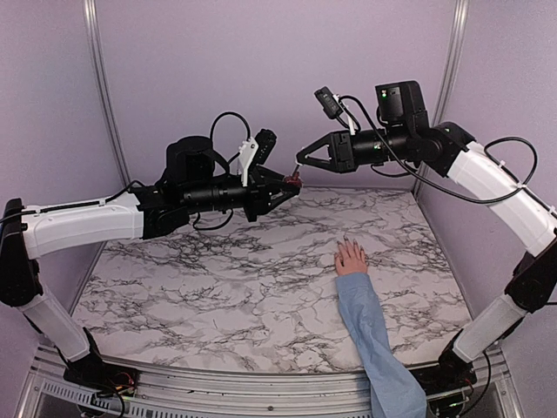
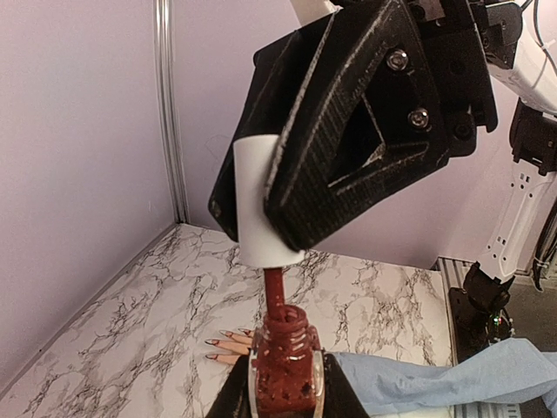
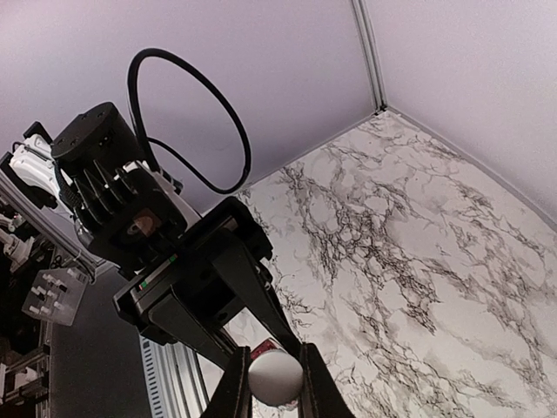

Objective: Paint the nails
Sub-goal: Paint the nail polish on the nail.

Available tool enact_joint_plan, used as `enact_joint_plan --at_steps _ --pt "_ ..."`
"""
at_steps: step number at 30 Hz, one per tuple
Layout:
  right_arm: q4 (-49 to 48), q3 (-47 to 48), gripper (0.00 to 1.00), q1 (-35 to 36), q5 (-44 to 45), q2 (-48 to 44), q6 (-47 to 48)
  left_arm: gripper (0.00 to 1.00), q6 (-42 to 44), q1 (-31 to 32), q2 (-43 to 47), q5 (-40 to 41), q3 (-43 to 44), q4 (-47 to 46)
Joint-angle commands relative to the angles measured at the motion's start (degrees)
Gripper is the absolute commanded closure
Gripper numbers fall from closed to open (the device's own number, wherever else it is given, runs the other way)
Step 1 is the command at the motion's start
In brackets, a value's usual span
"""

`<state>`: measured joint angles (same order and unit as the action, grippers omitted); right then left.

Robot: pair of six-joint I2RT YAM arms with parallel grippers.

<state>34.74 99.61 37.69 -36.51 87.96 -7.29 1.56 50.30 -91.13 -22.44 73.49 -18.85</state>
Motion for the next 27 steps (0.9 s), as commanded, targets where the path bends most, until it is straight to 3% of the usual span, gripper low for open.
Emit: enact_joint_plan --at_steps 1,27 --pt "1.6 2.8 1.00 -0.2 1.9 -0.8 1.3 1.00 0.3 0.0 0.1 0.3 1.5 -0.8" --pt "1.4 2.1 1.00 -0.1 -1.0 -2.4 2.4 1.00 0.1 0.0 -0.3 0.1 1.8 -0.8"
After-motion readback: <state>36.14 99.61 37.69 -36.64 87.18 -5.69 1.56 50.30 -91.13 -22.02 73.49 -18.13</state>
